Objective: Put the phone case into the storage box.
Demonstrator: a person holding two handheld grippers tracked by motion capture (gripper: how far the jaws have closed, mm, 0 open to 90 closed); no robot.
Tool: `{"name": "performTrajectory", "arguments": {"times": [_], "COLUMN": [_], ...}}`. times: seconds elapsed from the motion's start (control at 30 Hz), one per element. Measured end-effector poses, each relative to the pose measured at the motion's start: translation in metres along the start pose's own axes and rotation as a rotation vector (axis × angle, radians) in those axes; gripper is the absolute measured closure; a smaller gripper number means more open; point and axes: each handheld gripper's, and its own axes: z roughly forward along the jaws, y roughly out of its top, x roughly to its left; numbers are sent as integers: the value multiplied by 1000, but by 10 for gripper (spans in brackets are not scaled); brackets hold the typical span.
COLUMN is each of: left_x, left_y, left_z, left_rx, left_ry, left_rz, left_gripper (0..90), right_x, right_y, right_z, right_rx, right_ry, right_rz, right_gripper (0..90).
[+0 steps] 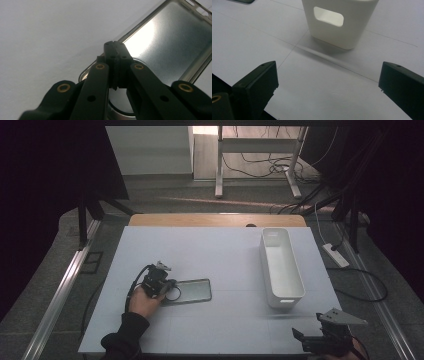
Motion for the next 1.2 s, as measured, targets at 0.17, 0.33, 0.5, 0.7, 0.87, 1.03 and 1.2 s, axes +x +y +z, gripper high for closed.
{"name": "performTrajectory", "arguments": {"times": [0.17, 0.33, 0.5, 0.7, 0.87, 1.03, 1.2], "left_x": [6, 12, 15, 23, 28, 28, 25], "left_y": [5, 9, 17, 24, 34, 45, 54], "left_z": [2, 4, 7, 11, 16, 21, 25], "left_rx": [8, 14, 22, 23, 38, 57, 73], "left_ry": [20, 36, 64, 73, 53, 38, 32], "left_rz": [-5, -7, 1, -24, -27, -18, -7], "left_gripper": [888, 887, 887, 887, 887, 887, 887], "right_x": [0, 0, 0, -1, -1, -1, -1], "right_y": [0, 0, 0, 0, 0, 0, 0], "right_z": [0, 0, 0, 0, 0, 0, 0], "right_rx": [0, -3, -3, -3, -2, -3, -2], "right_ry": [0, 2, 2, 3, 4, 5, 5], "right_rz": [1, 2, 2, 3, 2, 4, 2], "right_gripper": [20, 21, 21, 21, 21, 21, 21]}}
